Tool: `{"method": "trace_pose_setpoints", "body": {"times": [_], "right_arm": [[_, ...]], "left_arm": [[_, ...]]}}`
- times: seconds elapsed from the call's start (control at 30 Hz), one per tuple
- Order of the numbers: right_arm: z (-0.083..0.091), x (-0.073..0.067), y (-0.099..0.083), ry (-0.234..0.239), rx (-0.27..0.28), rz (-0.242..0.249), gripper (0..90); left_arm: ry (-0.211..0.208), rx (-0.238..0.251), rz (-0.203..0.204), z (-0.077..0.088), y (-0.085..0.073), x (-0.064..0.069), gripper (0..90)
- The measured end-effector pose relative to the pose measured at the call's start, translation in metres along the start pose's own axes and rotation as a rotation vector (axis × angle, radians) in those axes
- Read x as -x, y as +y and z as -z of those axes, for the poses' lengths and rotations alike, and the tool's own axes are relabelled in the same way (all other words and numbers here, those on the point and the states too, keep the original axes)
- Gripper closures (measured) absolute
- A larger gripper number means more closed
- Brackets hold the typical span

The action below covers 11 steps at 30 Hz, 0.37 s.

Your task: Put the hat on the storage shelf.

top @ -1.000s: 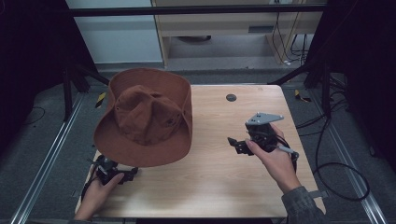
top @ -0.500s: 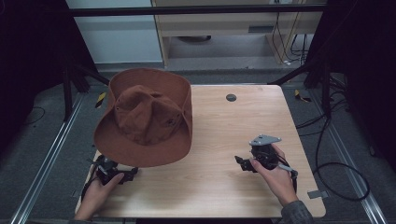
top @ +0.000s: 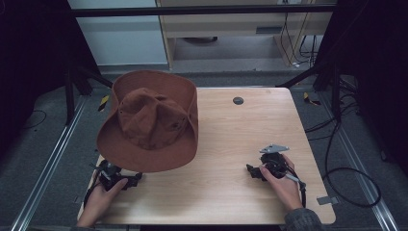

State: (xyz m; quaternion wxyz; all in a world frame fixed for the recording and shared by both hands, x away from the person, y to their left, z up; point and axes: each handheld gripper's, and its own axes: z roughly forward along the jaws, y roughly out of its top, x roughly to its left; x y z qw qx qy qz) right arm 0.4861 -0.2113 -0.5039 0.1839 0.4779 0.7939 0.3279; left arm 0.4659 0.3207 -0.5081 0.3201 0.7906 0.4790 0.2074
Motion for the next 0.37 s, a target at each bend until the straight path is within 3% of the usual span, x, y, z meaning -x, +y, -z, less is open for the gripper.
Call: {"method": "trace_pose_setpoints", "body": {"times": [0.23, 0.37], "right_arm": [[-0.0034, -0.0002, -0.0074, -0.030, 0.068, 0.007, 11.9], [-0.0027, -0.0012, -0.0076, -0.030, 0.065, -0.004, 11.9]], "left_arm": [[0.000, 0.000, 0.000, 0.0000, 0.0000, 0.0000, 0.0], [-0.002, 0.000, 0.001, -0.0001, 0.0000, 0.0002, 0.0]]}}
